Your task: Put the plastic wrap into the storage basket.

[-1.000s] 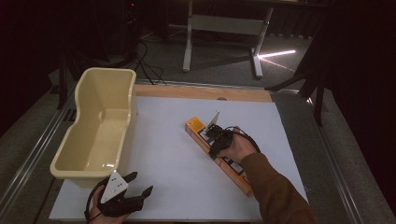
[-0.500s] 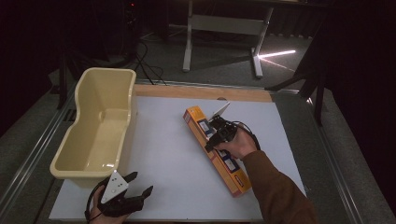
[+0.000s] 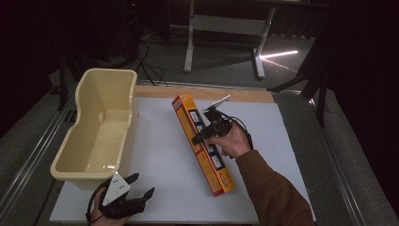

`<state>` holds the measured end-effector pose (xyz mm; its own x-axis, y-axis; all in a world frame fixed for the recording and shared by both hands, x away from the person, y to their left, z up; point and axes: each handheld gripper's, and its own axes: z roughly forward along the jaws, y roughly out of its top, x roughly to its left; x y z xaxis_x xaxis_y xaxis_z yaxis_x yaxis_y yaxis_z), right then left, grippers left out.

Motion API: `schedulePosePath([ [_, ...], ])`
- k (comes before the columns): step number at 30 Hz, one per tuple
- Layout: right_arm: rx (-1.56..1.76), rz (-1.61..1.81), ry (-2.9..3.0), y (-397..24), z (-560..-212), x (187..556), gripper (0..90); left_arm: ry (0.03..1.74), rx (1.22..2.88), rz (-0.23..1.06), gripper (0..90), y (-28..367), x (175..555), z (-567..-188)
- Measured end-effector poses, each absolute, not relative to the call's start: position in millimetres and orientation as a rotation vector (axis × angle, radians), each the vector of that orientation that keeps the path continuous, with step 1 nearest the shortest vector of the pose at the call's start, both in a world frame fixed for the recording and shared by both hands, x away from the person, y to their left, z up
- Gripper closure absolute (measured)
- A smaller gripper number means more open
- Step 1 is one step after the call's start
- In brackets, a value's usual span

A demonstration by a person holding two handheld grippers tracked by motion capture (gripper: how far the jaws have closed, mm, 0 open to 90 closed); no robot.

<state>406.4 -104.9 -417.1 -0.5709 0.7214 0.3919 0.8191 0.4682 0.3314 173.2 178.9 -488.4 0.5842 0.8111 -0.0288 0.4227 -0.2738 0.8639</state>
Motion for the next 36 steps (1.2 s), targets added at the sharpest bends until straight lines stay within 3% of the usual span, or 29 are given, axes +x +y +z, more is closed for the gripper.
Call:
schedulePosePath([
  [12,-1.281,-0.853,-2.511,-75.7,-387.4,395.0,38.8,0.987,1.901,0.549,29.0,179.1,172.3,-487.6],
  [36,-1.295,-1.003,-2.212,-34.2,-373.9,412.1,38.8,0.977,1.905,0.573,29.1,176.3,171.0,-487.8],
])
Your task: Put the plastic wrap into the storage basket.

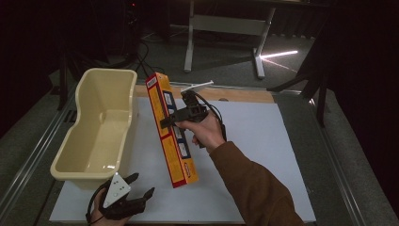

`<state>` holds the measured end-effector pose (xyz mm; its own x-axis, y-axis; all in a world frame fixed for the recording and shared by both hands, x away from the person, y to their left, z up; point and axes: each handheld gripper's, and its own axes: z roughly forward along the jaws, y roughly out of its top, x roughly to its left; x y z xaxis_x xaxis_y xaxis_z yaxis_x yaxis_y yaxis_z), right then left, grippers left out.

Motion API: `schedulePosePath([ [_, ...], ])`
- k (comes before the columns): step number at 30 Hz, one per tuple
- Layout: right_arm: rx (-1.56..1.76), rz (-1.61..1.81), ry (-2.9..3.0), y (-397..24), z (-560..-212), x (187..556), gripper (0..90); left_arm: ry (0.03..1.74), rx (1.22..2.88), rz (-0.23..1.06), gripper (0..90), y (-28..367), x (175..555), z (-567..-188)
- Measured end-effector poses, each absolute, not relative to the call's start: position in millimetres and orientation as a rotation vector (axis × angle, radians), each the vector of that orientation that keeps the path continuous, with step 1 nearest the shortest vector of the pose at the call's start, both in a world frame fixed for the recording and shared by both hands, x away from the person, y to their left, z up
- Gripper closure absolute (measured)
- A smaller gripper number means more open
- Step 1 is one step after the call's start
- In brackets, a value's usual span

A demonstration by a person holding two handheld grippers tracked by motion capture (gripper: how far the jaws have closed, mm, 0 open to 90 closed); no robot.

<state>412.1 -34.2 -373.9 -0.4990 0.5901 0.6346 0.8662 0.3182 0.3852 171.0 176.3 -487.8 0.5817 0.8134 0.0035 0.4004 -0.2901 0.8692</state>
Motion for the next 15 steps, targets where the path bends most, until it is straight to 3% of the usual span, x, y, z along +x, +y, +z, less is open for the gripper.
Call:
schedulePosePath([
  [15,-1.377,-1.061,-2.026,-7.6,-373.4,429.8,38.8,0.960,1.924,0.582,29.1,171.8,172.6,-489.6],
])
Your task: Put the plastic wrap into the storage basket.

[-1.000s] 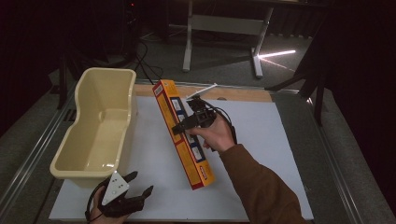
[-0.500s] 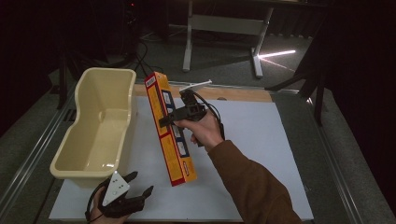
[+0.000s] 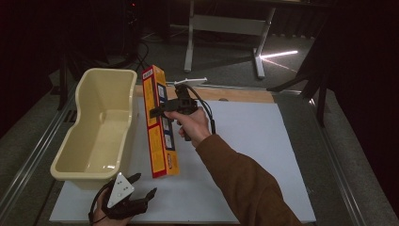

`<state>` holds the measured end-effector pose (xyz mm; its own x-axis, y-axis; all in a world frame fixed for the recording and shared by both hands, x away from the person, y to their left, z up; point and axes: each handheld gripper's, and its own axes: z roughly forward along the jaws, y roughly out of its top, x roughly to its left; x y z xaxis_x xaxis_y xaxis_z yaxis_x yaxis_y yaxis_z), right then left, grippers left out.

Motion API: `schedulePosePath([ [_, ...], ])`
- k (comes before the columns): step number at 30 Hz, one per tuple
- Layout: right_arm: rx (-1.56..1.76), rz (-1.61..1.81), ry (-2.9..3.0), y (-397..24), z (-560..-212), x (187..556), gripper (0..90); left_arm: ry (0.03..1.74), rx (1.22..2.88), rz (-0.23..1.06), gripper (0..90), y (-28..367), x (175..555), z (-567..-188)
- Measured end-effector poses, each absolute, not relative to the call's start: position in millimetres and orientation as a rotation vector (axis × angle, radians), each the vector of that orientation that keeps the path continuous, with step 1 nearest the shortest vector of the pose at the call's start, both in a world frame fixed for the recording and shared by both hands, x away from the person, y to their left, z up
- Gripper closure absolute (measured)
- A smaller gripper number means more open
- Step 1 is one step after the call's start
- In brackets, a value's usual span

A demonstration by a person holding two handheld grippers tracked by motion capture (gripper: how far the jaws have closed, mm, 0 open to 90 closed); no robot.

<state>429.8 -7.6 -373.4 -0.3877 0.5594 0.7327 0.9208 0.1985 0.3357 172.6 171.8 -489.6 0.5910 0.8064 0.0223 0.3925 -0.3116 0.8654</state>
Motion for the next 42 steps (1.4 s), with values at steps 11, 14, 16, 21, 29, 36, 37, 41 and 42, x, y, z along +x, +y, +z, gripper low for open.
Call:
schedulePosePath([
  [11,-1.397,-1.130,-1.925,8.3,-360.5,432.1,38.8,0.956,1.929,0.607,29.1,171.4,169.3,-489.5],
  [14,-1.407,-1.141,-1.903,11.5,-357.9,433.8,38.7,0.960,1.926,0.608,29.1,172.2,169.0,-489.7],
  [16,-1.416,-1.153,-1.884,13.6,-356.1,434.7,38.8,0.960,1.925,0.605,29.1,172.5,169.3,-490.2],
  [21,-1.431,-1.185,-1.879,24.1,-351.1,431.4,38.7,0.950,1.927,0.603,29.1,171.3,168.2,-489.2],
  [29,-1.423,-1.198,-1.831,45.7,-352.1,428.1,38.7,0.951,1.923,0.602,29.1,170.5,167.0,-490.2],
  [36,-1.410,-1.196,-1.782,60.8,-354.6,428.2,38.7,0.934,1.924,0.584,29.0,168.6,165.1,-489.9],
  [37,-1.408,-1.191,-1.775,63.1,-355.7,428.3,38.7,0.932,1.922,0.585,29.0,168.9,164.8,-489.6],
  [41,-1.408,-1.175,-1.725,74.1,-362.0,429.7,38.6,0.939,1.916,0.581,29.0,170.1,164.4,-490.0],
  [42,-1.412,-1.177,-1.719,76.9,-363.4,430.0,38.6,0.936,1.916,0.576,29.0,170.0,164.3,-489.7],
])
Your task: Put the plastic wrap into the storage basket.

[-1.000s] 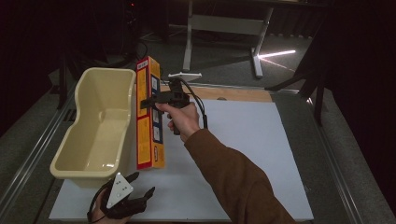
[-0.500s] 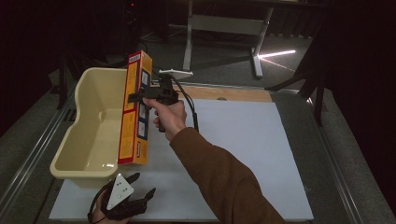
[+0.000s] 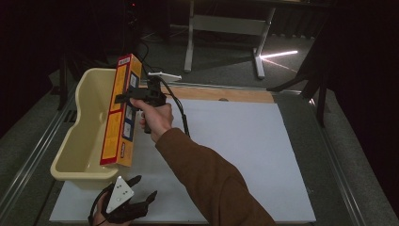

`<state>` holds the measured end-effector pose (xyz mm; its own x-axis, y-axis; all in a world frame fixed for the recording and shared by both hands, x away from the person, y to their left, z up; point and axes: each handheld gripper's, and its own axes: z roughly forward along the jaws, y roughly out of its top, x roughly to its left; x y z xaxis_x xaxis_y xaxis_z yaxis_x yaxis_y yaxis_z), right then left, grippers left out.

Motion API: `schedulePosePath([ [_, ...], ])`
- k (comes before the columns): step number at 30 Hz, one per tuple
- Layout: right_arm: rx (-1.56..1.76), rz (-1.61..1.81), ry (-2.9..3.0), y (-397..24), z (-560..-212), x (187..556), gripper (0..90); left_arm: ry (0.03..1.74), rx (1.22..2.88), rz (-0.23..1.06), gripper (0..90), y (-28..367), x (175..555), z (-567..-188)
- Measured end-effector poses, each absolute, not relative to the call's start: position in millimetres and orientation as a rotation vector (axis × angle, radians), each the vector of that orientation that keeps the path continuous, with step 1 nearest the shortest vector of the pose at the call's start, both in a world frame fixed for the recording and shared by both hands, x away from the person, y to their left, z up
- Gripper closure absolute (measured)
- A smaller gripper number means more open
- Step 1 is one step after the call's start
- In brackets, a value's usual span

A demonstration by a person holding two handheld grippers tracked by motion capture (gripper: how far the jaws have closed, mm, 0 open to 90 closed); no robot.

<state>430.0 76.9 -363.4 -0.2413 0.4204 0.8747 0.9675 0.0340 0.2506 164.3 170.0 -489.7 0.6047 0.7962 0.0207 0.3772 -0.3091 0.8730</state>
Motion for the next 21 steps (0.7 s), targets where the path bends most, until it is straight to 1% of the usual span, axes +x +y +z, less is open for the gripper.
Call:
schedulePosePath([
  [7,-1.436,-1.173,-1.705,87.5,-371.1,432.5,38.6,0.915,1.919,0.571,28.9,165.3,164.5,-488.9],
  [21,-1.469,-1.171,-1.706,105.1,-379.2,439.7,38.6,0.926,1.884,0.576,29.0,170.6,168.0,-487.5],
])
